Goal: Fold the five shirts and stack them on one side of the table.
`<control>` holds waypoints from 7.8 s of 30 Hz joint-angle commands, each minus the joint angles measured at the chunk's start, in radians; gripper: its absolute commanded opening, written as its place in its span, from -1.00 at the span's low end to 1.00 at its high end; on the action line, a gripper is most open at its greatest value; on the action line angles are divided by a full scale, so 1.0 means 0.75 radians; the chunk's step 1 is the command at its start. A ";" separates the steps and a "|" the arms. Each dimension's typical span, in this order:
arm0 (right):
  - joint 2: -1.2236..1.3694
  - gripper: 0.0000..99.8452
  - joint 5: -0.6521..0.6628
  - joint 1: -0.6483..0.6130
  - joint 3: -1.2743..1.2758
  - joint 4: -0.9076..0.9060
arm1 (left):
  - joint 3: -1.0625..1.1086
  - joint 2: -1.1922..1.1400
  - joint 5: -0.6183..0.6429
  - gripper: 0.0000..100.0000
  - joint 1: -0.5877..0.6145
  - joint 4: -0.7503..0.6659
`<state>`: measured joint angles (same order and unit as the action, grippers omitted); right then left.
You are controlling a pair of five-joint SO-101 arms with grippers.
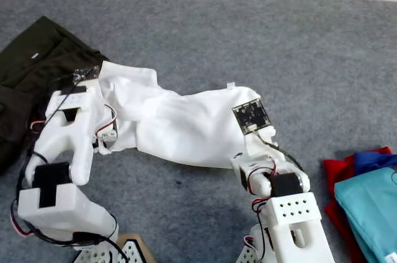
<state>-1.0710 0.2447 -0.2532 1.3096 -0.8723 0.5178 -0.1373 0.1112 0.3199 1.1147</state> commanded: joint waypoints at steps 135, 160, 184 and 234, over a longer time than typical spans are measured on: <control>0.605 -0.96 -0.084 0.320 -0.322 0.036 | -1.204 -0.484 0.031 -0.86 -0.152 0.505; 0.605 -0.96 -0.082 0.316 -0.322 0.036 | -1.212 -0.470 0.080 -0.53 -0.224 0.237; 0.605 -0.96 -0.082 0.312 -0.320 0.036 | -1.325 -0.484 0.078 -0.53 -0.224 0.256; 0.607 -0.96 -0.080 0.314 -0.320 0.036 | -1.967 -0.907 0.072 -0.96 -0.247 0.874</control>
<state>-0.6107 0.1849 -0.0230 1.1101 -0.8447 -0.9689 -0.8339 0.1603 0.1465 1.7300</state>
